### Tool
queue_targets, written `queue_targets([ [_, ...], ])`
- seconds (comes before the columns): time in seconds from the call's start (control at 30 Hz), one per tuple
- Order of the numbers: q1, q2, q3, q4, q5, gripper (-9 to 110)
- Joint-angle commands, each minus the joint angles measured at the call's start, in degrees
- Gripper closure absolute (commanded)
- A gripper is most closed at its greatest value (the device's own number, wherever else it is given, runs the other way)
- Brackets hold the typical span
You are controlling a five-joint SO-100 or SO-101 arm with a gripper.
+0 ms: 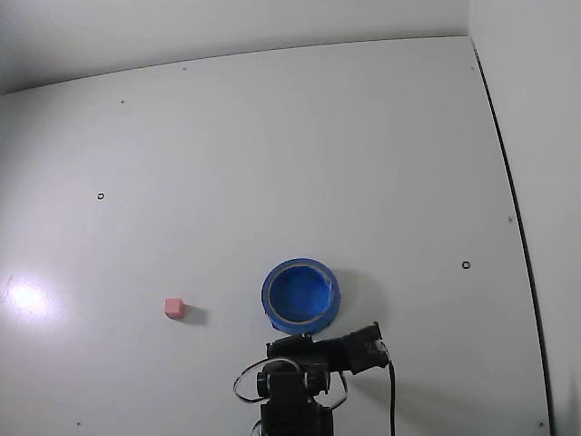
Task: Grasp a block and put it in the bin.
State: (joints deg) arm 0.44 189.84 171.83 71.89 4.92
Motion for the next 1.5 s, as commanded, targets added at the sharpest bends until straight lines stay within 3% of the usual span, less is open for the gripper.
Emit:
queue_targets([
  [0.0,-0.79,0.70,-1.05,-0.88,-0.70,102],
  [0.6,-1.14,0.70,-1.05,-0.97,-1.49,101],
  [0.7,-2.20,0.79,-1.05,-1.05,-8.09,97],
  [1.07,-6.15,0.79,-4.57,-0.18,-49.39,76],
  [1.27,-6.94,-2.29,-16.26,-0.79,-49.22,73],
  [1.47,-16.88,-18.02,-30.41,-0.79,-47.02,73],
])
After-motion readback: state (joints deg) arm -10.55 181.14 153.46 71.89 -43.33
